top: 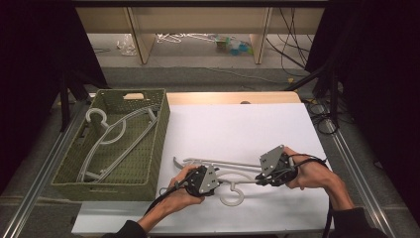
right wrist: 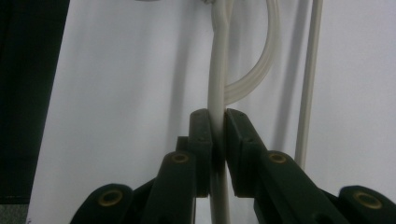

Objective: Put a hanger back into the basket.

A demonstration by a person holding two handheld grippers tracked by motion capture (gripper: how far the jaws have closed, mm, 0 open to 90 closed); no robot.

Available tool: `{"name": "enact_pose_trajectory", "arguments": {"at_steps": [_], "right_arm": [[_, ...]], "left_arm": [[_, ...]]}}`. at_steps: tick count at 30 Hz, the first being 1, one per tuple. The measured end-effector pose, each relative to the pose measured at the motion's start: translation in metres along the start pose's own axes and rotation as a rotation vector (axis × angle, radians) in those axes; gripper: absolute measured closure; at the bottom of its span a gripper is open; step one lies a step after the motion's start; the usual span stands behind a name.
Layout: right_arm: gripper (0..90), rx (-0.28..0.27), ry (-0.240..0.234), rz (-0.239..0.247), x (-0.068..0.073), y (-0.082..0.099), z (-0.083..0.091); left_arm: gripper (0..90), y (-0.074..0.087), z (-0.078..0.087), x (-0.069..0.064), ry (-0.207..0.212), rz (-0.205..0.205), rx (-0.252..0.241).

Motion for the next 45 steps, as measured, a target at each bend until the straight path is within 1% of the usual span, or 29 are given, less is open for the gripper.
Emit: {"name": "enact_pose_trajectory", "arguments": {"at_steps": [2, 3, 6, 7, 8, 9, 11, 12, 14, 15, 16, 18, 20, 22, 23, 24, 25, 26, 29, 31, 32, 33, 35, 38, 40, 41, 43, 44, 45], "right_arm": [[81.6, 0.0, 0.003, -0.006, 0.0, 0.001, 0.0], [81.6, 0.0, 0.0, -0.003, -0.001, 0.002, 0.0], [81.1, -0.002, -0.001, -0.012, -0.001, 0.004, 0.0], [80.9, -0.003, 0.0, -0.011, -0.001, 0.004, 0.0], [80.1, -0.01, 0.004, -0.013, -0.002, 0.004, 0.001], [79.2, -0.014, 0.011, -0.019, -0.003, 0.005, 0.002], [76.9, -0.026, 0.041, -0.041, -0.007, 0.005, 0.005], [75.9, -0.029, 0.048, -0.048, -0.008, 0.005, 0.006], [72.8, -0.044, 0.086, -0.071, -0.014, 0.005, 0.01], [68.1, -0.043, 0.125, -0.093, -0.019, 0.005, 0.013], [68.1, -0.043, 0.125, -0.093, -0.019, 0.005, 0.013], [62.5, -0.067, 0.18, -0.122, -0.025, 0.003, 0.016], [59.0, -0.082, 0.217, -0.156, -0.031, 0.002, 0.022], [55.8, -0.091, 0.262, -0.173, -0.034, 0.001, 0.029], [55.8, -0.091, 0.262, -0.173, -0.034, 0.001, 0.029], [55.1, -0.096, 0.266, -0.18, -0.034, 0.0, 0.03], [53.2, -0.108, 0.29, -0.202, -0.036, -0.002, 0.034], [53.2, -0.108, 0.29, -0.202, -0.036, -0.002, 0.034], [52.0, -0.109, 0.321, -0.196, -0.037, -0.006, 0.037], [51.2, -0.128, 0.333, -0.209, -0.037, -0.009, 0.04], [50.5, -0.131, 0.338, -0.221, -0.036, -0.01, 0.042], [49.9, -0.151, 0.359, -0.245, -0.037, -0.012, 0.047], [49.5, -0.153, 0.36, -0.247, -0.036, -0.013, 0.049], [47.6, -0.178, 0.348, -0.288, -0.03, -0.016, 0.052], [46.0, -0.196, 0.352, -0.314, -0.026, -0.016, 0.053], [45.6, -0.196, 0.345, -0.322, -0.022, -0.016, 0.052], [45.4, -0.211, 0.344, -0.336, -0.017, -0.017, 0.052], [45.3, -0.221, 0.344, -0.347, -0.012, -0.018, 0.051], [45.3, -0.221, 0.344, -0.347, -0.012, -0.018, 0.051]], "left_arm": [[68.0, -0.003, 0.001, -0.002, 0.008, -0.031, -0.016], [69.8, -0.005, 0.002, -0.003, 0.025, -0.065, -0.018], [72.6, -0.008, 0.005, -0.005, 0.032, -0.111, -0.008], [73.1, -0.01, 0.006, -0.006, 0.048, -0.105, -0.006], [73.9, -0.011, 0.006, -0.005, 0.04, -0.114, -0.014], [74.4, -0.012, 0.007, -0.005, 0.048, -0.114, -0.004], [75.7, -0.014, 0.01, -0.005, 0.057, -0.11, -0.004], [76.1, -0.018, 0.012, -0.005, 0.067, -0.095, -0.011], [77.2, -0.022, 0.014, -0.006, 0.093, -0.041, -0.03], [78.3, -0.026, 0.016, -0.006, 0.111, -0.012, -0.032], [78.6, -0.026, 0.016, -0.006, 0.111, -0.012, -0.032], [78.9, -0.032, 0.02, -0.005, 0.125, 0.067, -0.046], [78.9, -0.034, 0.025, -0.001, 0.137, 0.141, -0.026], [78.9, -0.037, 0.029, 0.002, 0.167, 0.283, -0.038], [78.9, -0.037, 0.029, 0.002, 0.167, 0.283, -0.038], [78.9, -0.037, 0.032, 0.004, 0.179, 0.336, -0.03], [78.9, -0.036, 0.035, 0.007, 0.192, 0.382, -0.02], [79.0, -0.036, 0.035, 0.007, 0.192, 0.382, -0.02], [79.0, -0.034, 0.04, 0.013, 0.206, 0.449, -0.021], [79.0, -0.033, 0.042, 0.018, 0.204, 0.471, -0.023], [79.0, -0.032, 0.045, 0.021, 0.21, 0.495, -0.032], [79.0, -0.032, 0.046, 0.024, 0.211, 0.508, -0.041], [79.0, -0.032, 0.05, 0.029, 0.2, 0.54, -0.048], [79.0, -0.033, 0.059, 0.038, 0.188, 0.58, -0.061], [79.0, -0.034, 0.065, 0.043, 0.2, 0.599, -0.08], [79.0, -0.035, 0.068, 0.046, 0.188, 0.615, -0.084], [79.0, -0.036, 0.073, 0.05, 0.183, 0.627, -0.095], [79.0, -0.037, 0.081, 0.056, 0.173, 0.644, -0.111], [79.0, -0.037, 0.081, 0.056, 0.173, 0.644, -0.111]]}}
Point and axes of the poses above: each handheld gripper's, and its own axes: z roughly backward along the jaws, y roughly out of its underside, x roughly to its left, the point moved 8 cm from there along -z, roughly forward along the jaws, and after that the axes turned 4 degrees about z, right-handed, at the moved point
